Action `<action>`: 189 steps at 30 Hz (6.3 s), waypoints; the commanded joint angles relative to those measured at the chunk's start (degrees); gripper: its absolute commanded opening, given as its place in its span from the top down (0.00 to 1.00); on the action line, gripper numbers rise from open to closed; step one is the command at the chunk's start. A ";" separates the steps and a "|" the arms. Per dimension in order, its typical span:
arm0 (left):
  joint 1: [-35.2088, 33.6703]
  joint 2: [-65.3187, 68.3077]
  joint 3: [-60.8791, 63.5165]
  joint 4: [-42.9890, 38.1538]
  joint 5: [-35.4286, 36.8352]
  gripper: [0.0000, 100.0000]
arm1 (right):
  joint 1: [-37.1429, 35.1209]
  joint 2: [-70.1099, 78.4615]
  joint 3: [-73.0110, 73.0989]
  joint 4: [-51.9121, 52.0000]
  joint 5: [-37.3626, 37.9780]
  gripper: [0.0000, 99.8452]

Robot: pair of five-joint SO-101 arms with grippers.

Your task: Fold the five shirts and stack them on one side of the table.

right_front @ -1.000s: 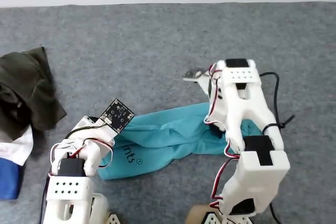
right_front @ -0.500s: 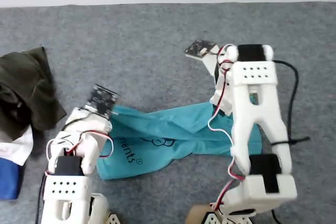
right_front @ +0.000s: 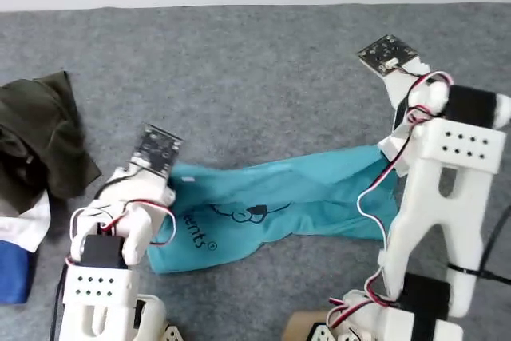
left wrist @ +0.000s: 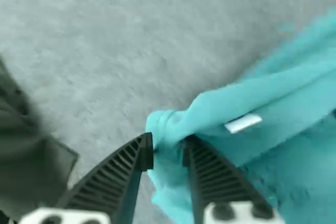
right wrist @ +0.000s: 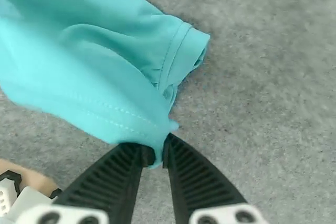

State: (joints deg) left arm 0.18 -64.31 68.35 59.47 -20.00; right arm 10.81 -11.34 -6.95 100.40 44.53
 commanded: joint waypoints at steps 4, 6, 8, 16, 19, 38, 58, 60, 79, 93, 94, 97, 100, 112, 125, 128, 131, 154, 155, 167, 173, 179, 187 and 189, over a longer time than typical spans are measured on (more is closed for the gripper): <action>2.20 -0.97 -6.90 14.51 -10.20 0.88 | 0.75 -2.95 -2.46 2.33 0.26 0.99; 2.20 -0.97 -8.66 17.23 -12.31 0.87 | 0.57 -3.03 -2.55 2.33 0.18 0.99; 2.20 -0.88 -10.77 21.27 -14.07 0.87 | 0.57 -3.03 -2.64 2.33 0.18 0.99; 5.98 -0.53 -12.53 29.27 -19.34 0.85 | 0.48 -3.12 -2.64 2.42 -3.43 0.99; 10.81 -0.53 -10.42 28.84 -19.69 0.85 | -0.57 -4.79 -2.37 2.42 -4.31 0.99; 26.29 -0.44 2.33 16.18 -17.05 0.85 | -3.03 -8.92 2.64 2.42 -6.68 0.99; 29.98 9.85 -3.91 19.34 -16.88 0.85 | -3.12 -8.48 2.64 2.42 -8.70 0.99; 29.98 14.95 -6.64 19.60 -16.88 0.85 | -3.12 -8.48 2.64 2.42 -8.70 0.99; 29.98 43.43 -11.21 13.10 -16.79 0.82 | -2.86 -8.48 2.64 2.42 -8.62 0.99; 30.24 51.43 -13.67 8.00 -9.41 0.91 | -2.86 -8.48 2.64 2.42 -8.44 0.99; 30.24 51.43 -13.67 7.91 -9.41 0.93 | -2.86 -8.48 2.64 2.42 -8.44 0.99; 30.15 51.34 -13.76 8.00 -9.41 0.99 | -2.86 -8.48 2.64 2.42 -8.35 0.99; 29.98 51.25 -13.76 8.62 -9.32 0.99 | -2.86 -8.75 2.64 2.42 -8.35 0.99; 29.89 40.35 -32.57 28.75 -4.04 0.99 | -2.77 -9.89 2.29 2.42 -6.33 0.99; 18.99 23.56 -42.59 40.97 -1.41 0.99 | -2.77 -19.03 2.29 2.42 0.79 0.99; 16.26 23.47 -42.59 41.05 -1.41 0.99 | -2.77 -19.03 2.29 2.42 0.97 0.99; 16.44 23.91 -42.15 40.97 -1.41 0.99 | -3.03 -19.03 2.37 2.42 1.05 0.99; 23.74 23.91 -12.00 19.78 -6.77 0.91 | -2.95 -19.38 9.85 2.42 2.55 0.99; 23.74 23.91 -12.00 19.78 -6.77 0.90 | -2.95 -19.38 9.85 2.42 2.55 0.99; 23.38 23.74 -18.33 21.80 -6.95 0.99 | -3.12 -19.03 9.85 2.42 2.37 0.99; 23.38 23.82 -18.24 21.80 -7.03 0.99 | -3.03 -19.03 9.85 2.42 2.37 0.99; 23.38 23.47 -19.03 21.80 -7.03 0.99 | -2.95 -19.03 9.85 2.42 2.37 0.99; 23.30 23.47 -19.74 21.80 -7.03 0.95 | -2.95 -18.95 9.85 2.42 2.46 0.99; 23.30 23.47 -20.53 21.89 -7.03 0.95 | -2.95 -18.95 9.85 2.42 2.46 0.99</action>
State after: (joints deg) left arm 23.74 -39.43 50.86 80.75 -26.51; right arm 8.09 -28.40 3.34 100.57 46.46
